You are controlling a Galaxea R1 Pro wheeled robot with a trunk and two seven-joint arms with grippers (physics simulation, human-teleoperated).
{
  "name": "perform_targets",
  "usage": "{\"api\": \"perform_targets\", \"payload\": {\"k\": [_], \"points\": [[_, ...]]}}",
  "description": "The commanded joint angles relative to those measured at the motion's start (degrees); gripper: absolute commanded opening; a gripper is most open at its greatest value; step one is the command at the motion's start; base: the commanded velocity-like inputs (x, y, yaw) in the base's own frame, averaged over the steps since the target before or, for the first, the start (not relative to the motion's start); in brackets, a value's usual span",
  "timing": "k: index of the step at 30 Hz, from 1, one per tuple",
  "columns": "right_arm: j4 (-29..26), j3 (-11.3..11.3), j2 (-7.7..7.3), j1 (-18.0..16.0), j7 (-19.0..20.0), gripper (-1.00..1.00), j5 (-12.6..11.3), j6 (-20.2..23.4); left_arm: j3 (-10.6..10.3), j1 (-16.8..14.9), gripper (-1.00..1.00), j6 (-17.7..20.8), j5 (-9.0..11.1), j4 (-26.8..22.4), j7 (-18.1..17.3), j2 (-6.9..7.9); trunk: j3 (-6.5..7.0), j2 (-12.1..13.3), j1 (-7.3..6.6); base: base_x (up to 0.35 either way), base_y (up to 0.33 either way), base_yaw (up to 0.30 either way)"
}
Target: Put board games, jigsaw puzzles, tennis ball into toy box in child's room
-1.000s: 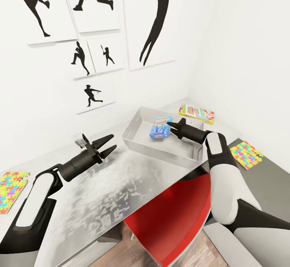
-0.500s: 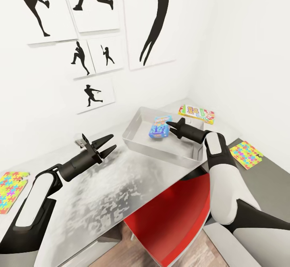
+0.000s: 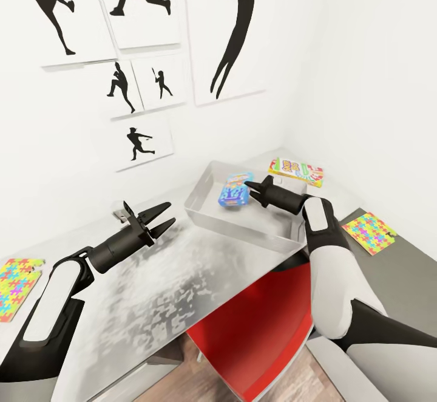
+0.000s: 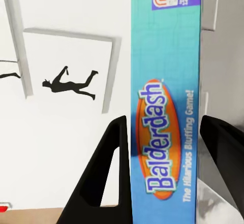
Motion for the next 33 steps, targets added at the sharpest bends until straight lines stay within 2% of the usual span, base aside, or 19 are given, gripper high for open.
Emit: {"api": "perform_targets", "payload": {"k": [1, 15, 33], "points": [[-0.02, -0.28, 0.27, -0.12, 0.46, -1.00, 0.52, -0.07, 0.06, -0.04, 1.00, 0.25, -0.13, 0.01, -0.23, 0.00, -0.09, -0.10, 0.03, 0.000, 0.000, 0.000], [0.46, 0.73, 1.44, -0.24, 0.31, -1.00, 0.52, -3.59, 0.06, -0.04, 1.00, 0.31, -0.12, 0.00, -0.30, 0.07, -0.09, -0.10, 0.03, 0.000, 0.000, 0.000], [0.64, 1.99, 1.45, -1.38, 0.06, -1.00, 0.54, -4.89, 0.06, -0.07, 1.00, 0.30, -0.11, -0.01, -0.34, 0.09, -0.09, -0.10, 0.03, 0.000, 0.000, 0.000]]}}
